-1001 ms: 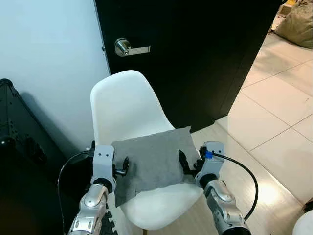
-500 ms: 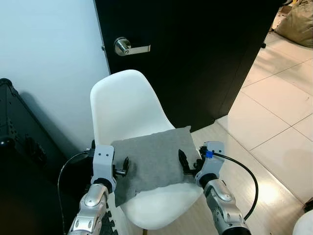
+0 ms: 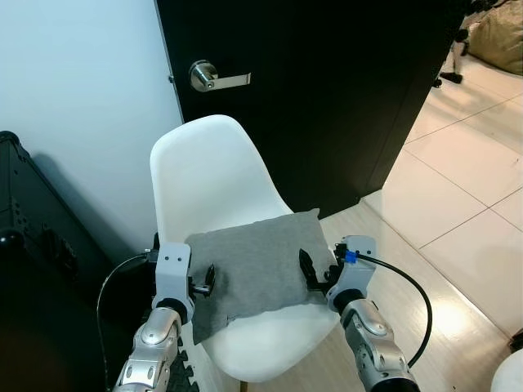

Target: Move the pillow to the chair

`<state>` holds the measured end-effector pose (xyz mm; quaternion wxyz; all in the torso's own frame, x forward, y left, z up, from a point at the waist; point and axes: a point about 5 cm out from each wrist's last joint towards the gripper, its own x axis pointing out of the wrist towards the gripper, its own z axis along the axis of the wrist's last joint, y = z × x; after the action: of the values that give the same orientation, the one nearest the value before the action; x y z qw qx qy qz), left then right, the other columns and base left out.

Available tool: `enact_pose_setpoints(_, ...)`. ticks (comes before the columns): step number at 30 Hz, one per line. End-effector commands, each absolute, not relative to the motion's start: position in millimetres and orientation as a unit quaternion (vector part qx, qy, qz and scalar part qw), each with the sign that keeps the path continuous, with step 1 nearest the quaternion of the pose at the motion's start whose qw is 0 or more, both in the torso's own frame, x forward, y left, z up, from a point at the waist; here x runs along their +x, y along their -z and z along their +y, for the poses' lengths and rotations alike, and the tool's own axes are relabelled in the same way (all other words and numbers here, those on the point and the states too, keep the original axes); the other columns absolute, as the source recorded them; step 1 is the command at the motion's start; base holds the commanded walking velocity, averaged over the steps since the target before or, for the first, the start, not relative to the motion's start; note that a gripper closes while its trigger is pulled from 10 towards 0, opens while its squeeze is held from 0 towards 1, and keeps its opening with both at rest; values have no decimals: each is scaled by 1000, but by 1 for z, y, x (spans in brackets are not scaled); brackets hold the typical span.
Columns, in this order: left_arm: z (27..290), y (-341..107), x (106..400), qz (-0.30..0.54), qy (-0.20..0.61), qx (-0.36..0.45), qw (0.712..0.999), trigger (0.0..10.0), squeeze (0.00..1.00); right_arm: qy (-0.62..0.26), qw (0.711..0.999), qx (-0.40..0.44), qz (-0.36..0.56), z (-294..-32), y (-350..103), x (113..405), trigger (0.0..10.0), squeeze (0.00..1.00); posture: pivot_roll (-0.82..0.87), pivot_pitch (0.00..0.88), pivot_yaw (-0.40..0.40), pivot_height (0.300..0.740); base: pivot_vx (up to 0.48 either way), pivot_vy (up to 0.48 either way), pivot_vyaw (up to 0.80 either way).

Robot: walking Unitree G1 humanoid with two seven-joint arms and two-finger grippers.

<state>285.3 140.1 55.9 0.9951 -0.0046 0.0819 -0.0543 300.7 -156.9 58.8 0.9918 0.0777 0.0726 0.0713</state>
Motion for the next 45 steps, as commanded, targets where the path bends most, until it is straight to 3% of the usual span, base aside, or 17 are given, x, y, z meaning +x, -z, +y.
enact_pose_setpoints(1,142,-53,285,94,52,3,994,10000,0,-70,991,82,80,-156,-56,299,10000,0,-38,144,48,740,-311,0,0)
enact_pose_setpoints(37,142,-51,283,102,58,7,993,10000,0,-74,990,81,88,-154,-54,298,10000,0,-33,138,45,740,-337,0,0)
enact_pose_setpoints(45,142,-52,283,101,54,2,993,10000,0,-74,990,79,91,-154,-53,298,10000,0,-37,139,42,740,0,0,0)
